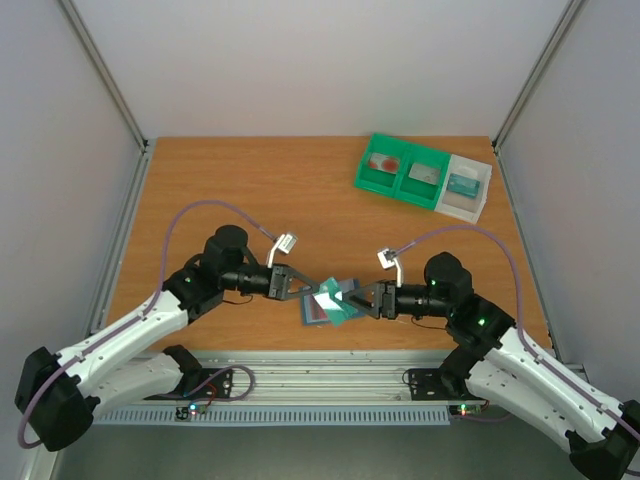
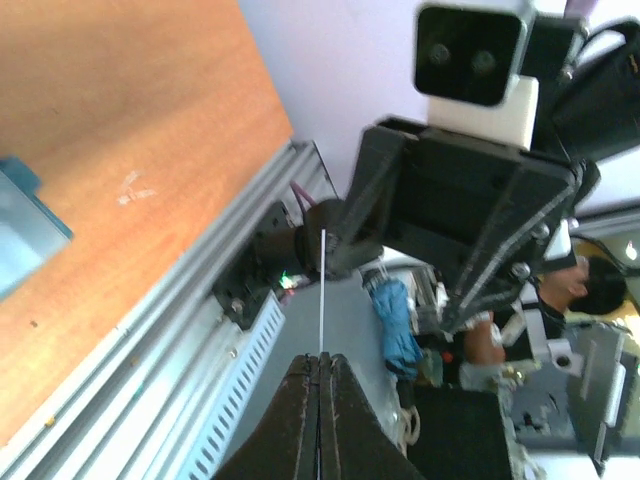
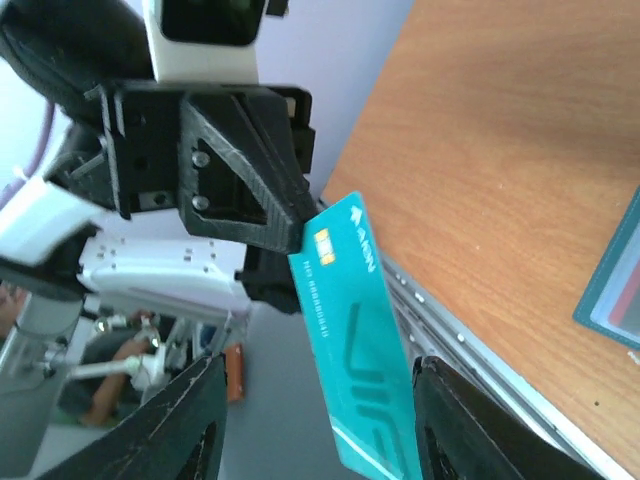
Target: Take the credit cards out of the card holder
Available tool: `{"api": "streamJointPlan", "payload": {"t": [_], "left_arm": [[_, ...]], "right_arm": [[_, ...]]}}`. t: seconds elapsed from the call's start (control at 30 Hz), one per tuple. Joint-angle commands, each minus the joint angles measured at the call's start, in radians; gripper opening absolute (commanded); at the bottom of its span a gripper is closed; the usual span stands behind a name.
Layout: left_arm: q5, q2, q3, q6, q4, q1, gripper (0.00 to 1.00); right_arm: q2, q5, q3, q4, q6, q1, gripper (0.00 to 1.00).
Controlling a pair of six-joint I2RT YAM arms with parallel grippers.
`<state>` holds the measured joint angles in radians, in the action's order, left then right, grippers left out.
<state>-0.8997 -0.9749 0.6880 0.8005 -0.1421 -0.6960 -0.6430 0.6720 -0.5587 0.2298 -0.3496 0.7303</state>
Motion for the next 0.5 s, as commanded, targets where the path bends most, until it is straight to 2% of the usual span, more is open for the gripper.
{"api": "streamJointPlan", "payload": {"t": [0.0,0.13,0.23,0.37,0.47], "left_arm": [[0.167,0.019,-0.082,0.163,0.288,-0.003,0.01],[0.271,0.049,-0.144,0.282,0.439,-0.003,0.0],[0.321,0.07,-0.165,0.312,0.53,-0.004,0.0],[0.404,0.099,-0.173,0.344,0.569,-0.005,0.0],[0.463,0.112,-0.178,0.349,0.584,-0.005,0.0]], "right_arm": [[0.068,-0.147,0.029,-0.057,-0.112,0.007,0.56],[0.093,-0.212,-0.008,0.015,-0.106,0.007,0.64],[0.097,-0.237,0.002,-0.017,-0.168,0.009,0.68],[0.088,-0.3,0.036,-0.08,-0.264,0.009,0.68],[0.062,-0.297,0.081,-0.213,-0.334,0.009,0.64]]}}
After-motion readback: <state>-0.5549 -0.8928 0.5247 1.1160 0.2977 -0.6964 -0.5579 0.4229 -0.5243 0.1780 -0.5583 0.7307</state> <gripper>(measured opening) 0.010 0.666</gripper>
